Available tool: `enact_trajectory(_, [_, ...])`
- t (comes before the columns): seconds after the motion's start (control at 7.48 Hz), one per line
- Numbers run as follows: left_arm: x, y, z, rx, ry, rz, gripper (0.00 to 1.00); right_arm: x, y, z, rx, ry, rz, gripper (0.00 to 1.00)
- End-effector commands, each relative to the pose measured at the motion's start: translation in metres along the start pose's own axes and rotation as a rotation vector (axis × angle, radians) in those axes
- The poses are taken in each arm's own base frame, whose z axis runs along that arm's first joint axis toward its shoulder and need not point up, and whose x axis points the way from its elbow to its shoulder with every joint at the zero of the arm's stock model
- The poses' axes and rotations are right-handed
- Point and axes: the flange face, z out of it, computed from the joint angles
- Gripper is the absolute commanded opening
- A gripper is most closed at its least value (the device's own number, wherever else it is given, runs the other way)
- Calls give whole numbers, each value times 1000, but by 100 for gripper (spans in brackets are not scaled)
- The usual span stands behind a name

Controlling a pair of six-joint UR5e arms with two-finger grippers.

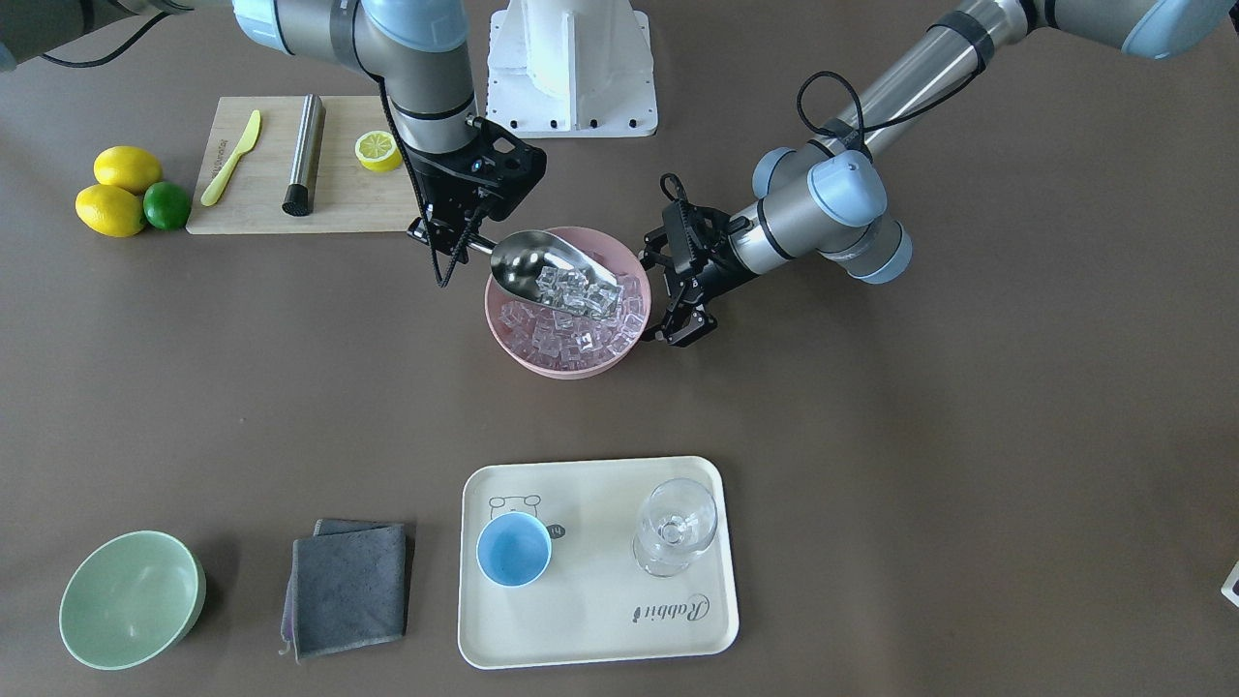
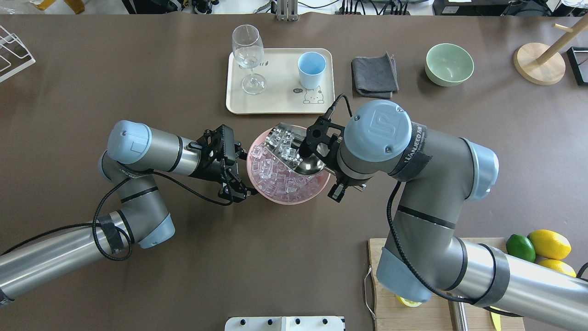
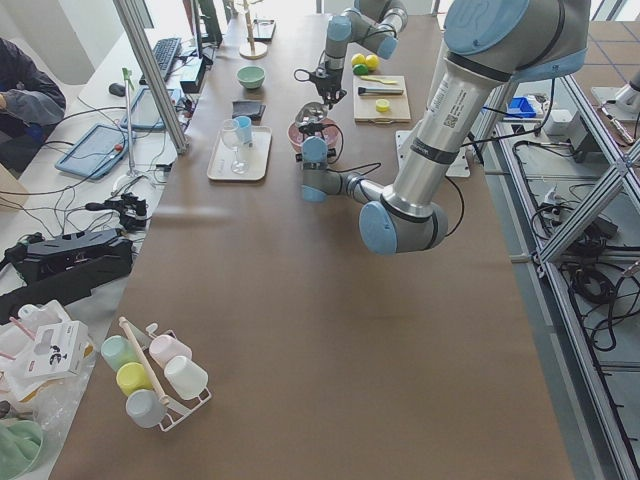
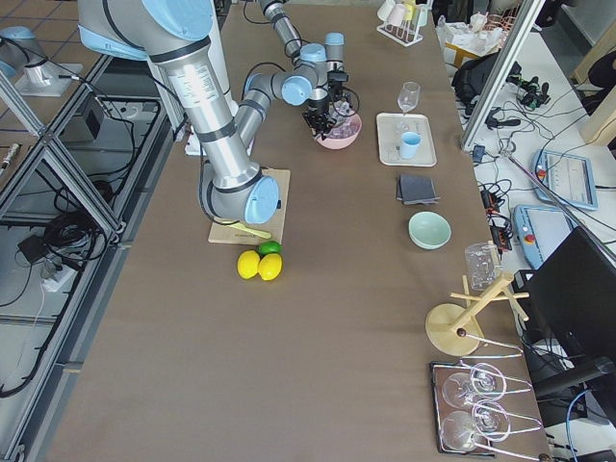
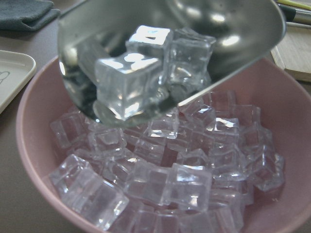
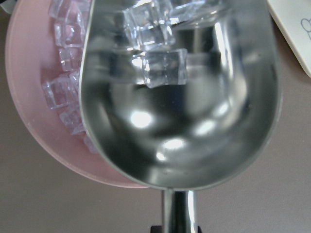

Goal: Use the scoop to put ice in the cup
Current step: 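Lift the ice-filled scoop out of the bowl with the right gripper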

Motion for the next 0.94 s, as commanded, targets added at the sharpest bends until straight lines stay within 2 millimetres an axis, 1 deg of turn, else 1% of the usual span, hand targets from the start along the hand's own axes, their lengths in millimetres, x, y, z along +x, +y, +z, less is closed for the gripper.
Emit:
enact_trajectory(0.0, [0,-4,-2,0,0,0,98,86,30,-25,9,-119,195,0])
enact_trajectory(0.13, [1,-5,-4,-1,-2,0,99,112,35,-28,29,-144,253,0])
enact_trajectory(0.27, [2,-5,-11,-1,-5,0,98,127,33,-36,81,-131,255,0])
enact_trajectory(0.53, [9,0,-28,-10,-9,-6,98,170,35,-30,63,-101,317,0])
enact_trajectory(0.67, [11,1,-43,-26,-22,-17,98,187,24,-29,14,-130,364,0])
enact_trajectory(0.8, [15,2,-56,-61,-31,-38,98,199,7,-26,-68,-148,411,0])
